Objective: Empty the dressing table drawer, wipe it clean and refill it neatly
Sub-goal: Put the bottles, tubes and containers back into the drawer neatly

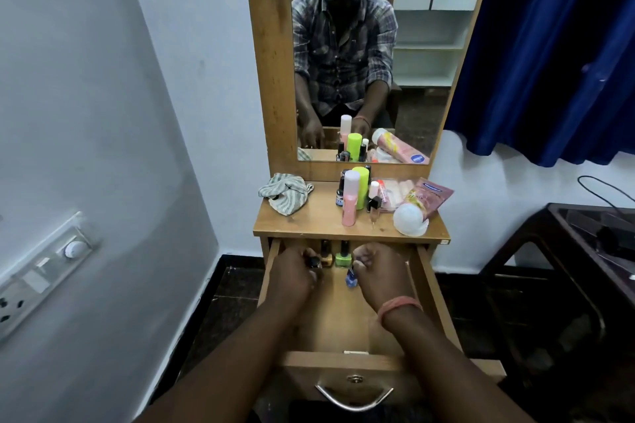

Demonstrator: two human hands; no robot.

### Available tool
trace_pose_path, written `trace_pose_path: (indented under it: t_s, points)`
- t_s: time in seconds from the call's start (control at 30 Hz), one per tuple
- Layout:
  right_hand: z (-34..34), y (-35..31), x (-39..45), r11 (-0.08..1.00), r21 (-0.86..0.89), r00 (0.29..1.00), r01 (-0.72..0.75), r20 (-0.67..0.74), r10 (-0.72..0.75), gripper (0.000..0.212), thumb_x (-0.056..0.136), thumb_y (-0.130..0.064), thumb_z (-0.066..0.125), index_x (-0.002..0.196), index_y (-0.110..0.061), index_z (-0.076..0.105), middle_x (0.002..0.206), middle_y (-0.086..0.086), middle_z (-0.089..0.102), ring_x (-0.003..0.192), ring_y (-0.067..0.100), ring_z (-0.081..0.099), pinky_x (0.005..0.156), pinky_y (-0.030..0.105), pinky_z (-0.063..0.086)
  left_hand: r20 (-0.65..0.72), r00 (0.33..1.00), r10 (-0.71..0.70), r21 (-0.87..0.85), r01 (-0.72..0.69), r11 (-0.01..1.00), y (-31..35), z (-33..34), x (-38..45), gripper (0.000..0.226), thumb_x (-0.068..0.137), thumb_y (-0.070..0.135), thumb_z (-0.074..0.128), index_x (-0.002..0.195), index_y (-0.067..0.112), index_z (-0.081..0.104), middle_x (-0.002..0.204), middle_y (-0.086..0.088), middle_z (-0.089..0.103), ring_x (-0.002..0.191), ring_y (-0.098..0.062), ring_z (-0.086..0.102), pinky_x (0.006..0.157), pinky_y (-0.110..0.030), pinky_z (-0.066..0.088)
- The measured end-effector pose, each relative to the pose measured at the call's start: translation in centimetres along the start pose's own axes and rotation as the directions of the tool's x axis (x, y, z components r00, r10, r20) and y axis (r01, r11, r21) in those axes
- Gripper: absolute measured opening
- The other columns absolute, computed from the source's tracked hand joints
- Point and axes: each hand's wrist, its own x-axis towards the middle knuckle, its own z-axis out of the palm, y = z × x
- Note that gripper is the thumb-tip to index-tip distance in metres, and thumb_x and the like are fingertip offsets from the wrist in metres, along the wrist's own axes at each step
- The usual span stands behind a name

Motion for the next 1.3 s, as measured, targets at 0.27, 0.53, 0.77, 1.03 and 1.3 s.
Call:
trace_pose_path:
  t_s: [0.27,0.53,0.77,1.03,1.3]
  points:
    - [2.2,1.1,1.5,0.993,-0.089,0.996,0.084,0.042,-0.08,0.026,0.083,-0.002,0.066,0.104,-0.017,0.072,0.1,-0.002,0.07,0.094,0.013,0.065,0.084,0.02,0.048,0.047,0.998,0.03,0.088,-0.034,0.996,-0.9,1.9,1.4,0.04,0.086,-0.002,0.073,0.123,0.014,0.069,0.117,-0.004,0.074,0.099,-0.02,0.071,0.087,-0.033,0.057]
    - [3.3,2.1,1.8,0.979,-0.179,0.988,-0.098,0.103,0.118,0.011,0.084,-0.013,0.073,0.084,-0.015,0.062,0.09,0.006,0.07,0.088,0.022,0.066,0.075,0.026,0.05,0.062,0.998,0.03,0.188,-0.041,0.981,-1.5,2.6,1.2,0.04,0.086,0.001,0.073,0.124,0.013,0.07,0.116,-0.007,0.074,0.106,-0.024,0.07,0.09,-0.034,0.058]
    - [4.0,2.3,2.0,0.966,-0.236,0.986,-0.109,0.101,0.135,0.009,0.088,-0.013,0.069,0.086,-0.013,0.06,0.09,0.009,0.068,0.087,0.024,0.065,0.07,0.026,0.047,0.072,0.997,0.032,0.193,-0.045,0.98,-1.5,3.1,1.6,0.045,0.087,-0.006,0.066,0.128,0.011,0.066,0.121,-0.01,0.071,0.114,-0.027,0.066,0.091,-0.032,0.054]
    - [3.7,1.6,1.8,0.958,-0.257,0.983,-0.127,0.1,0.157,0.008,0.089,-0.016,0.07,0.094,-0.015,0.064,0.096,0.007,0.067,0.091,0.022,0.064,0.07,0.025,0.045,0.084,0.996,0.012,0.185,-0.028,0.982,-0.8,2.7,1.5,0.041,0.09,0.005,0.071,0.13,0.012,0.064,0.122,-0.006,0.071,0.114,-0.022,0.067,0.095,-0.033,0.055]
    - [0.0,-1.0,0.4,0.98,-0.198,0.999,-0.018,0.037,0.026,0.025,0.089,-0.032,0.071,0.068,-0.019,0.063,0.068,-0.004,0.065,0.067,0.007,0.06,0.055,0.022,0.043,0.053,0.997,0.048,0.289,-0.061,0.955,1.3,0.9,0.6,0.019,0.086,0.001,0.067,0.102,0.012,0.07,0.097,-0.007,0.074,0.094,-0.025,0.072,0.078,-0.036,0.058]
